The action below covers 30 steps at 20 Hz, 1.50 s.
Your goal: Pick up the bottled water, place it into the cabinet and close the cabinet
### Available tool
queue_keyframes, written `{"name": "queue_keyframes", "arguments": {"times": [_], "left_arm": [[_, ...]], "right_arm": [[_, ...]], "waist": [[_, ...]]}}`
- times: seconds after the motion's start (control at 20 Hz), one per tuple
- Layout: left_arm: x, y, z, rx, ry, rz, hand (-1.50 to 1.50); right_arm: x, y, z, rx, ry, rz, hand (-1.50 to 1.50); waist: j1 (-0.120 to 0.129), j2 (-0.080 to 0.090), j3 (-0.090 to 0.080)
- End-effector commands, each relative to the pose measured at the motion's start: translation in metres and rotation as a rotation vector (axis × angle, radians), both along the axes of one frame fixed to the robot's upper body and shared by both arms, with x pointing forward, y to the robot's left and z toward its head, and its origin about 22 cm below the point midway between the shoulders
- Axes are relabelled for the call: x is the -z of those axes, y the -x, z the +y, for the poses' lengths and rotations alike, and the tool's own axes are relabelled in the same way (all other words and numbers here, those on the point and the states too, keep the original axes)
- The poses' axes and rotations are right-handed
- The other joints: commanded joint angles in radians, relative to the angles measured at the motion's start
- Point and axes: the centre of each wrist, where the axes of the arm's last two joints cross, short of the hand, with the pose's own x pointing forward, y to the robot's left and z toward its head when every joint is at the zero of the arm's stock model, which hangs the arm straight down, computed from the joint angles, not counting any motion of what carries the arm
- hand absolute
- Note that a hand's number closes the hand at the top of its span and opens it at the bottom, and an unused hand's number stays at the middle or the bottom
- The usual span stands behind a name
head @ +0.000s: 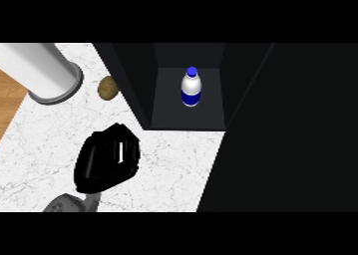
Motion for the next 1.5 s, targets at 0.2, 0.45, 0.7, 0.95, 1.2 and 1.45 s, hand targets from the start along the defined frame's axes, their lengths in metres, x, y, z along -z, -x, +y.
{"name": "queue_keyframes", "arguments": {"times": [0.2,0.45,0.7,0.95,1.2,1.45], "left_arm": [[-0.005,0.044,0.057,-0.049,-0.005,-0.011,1.50],[-0.006,0.037,0.074,-0.084,0.010,-0.026,1.50],[-0.012,0.053,0.090,-0.079,0.011,-0.019,1.50],[-0.012,0.057,0.113,-0.085,0.006,-0.027,1.50],[-0.008,0.067,0.122,-0.065,0.018,-0.023,1.50],[-0.010,0.073,0.139,-0.060,0.005,-0.026,1.50]], "right_arm": [[-0.015,0.007,0.044,-0.127,-0.029,-0.005,1.50],[-0.009,0.012,0.094,-0.221,-0.013,-0.033,1.50],[-0.023,-0.017,0.109,-0.167,0.043,-0.189,1.50],[-0.022,-0.045,0.119,-0.046,0.028,-0.180,1.50],[-0.034,-0.071,0.119,0.048,-0.021,-0.108,1.50],[-0.048,-0.137,0.125,0.103,-0.067,-0.009,1.50]], "waist": [[0.000,0.003,-0.001],[-0.007,0.003,-0.001],[0.021,0.006,-0.003],[0.032,0.011,-0.003],[0.033,0.014,-0.002],[0.037,0.018,0.000]]}}
